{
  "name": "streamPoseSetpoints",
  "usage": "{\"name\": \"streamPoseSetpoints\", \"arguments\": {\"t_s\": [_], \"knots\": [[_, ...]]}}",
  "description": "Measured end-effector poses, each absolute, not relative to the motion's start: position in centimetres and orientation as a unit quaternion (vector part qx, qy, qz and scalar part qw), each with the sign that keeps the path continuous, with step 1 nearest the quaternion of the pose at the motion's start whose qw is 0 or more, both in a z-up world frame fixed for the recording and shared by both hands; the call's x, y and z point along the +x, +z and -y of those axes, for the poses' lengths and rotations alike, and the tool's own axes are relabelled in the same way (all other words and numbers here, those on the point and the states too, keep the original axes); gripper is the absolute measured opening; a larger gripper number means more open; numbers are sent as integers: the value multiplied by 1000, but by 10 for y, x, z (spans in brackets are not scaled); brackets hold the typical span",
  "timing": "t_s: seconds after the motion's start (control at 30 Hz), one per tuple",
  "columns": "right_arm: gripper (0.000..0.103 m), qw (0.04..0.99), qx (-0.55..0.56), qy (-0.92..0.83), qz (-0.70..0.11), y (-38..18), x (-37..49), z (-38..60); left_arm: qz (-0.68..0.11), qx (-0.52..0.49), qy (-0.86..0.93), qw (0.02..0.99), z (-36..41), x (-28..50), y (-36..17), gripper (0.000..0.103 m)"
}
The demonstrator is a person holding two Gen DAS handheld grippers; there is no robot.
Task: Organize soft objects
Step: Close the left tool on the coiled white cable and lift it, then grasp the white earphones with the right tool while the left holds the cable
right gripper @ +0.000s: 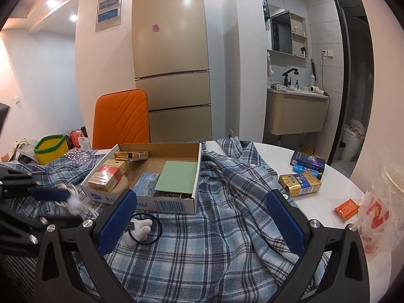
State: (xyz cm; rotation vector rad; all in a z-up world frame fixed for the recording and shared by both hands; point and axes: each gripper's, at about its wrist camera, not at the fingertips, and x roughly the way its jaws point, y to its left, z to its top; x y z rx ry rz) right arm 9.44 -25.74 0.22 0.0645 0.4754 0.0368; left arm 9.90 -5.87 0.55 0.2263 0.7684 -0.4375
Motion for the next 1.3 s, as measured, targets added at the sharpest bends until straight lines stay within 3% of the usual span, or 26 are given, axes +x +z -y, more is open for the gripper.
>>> {"name": "streamPoseSetpoints", "arguments": {"t_s": [0.47, 0.67, 0.83, 0.93, 1.07, 1.3], "knots": [[103, 931, -28, 144, -334, -1, 132, 219, -323, 68, -148, 932, 34, 96, -22, 45], [103, 900, -114, 162, -389, -29, 157, 181, -322, 61, -117, 937, 27, 97, -31, 45], [101, 884, -118, 170, -419, -48, 172, 174, -320, 50, -112, 939, 23, 97, -31, 45], [91, 876, -117, 170, -436, -55, 177, 173, -321, 48, -111, 939, 23, 98, -31, 45], [88, 862, -117, 177, -459, -68, 183, 172, -324, 50, -113, 938, 24, 97, -31, 45], [50, 851, -119, 194, -474, -75, 186, 167, -324, 51, -114, 938, 25, 96, -31, 45]]}}
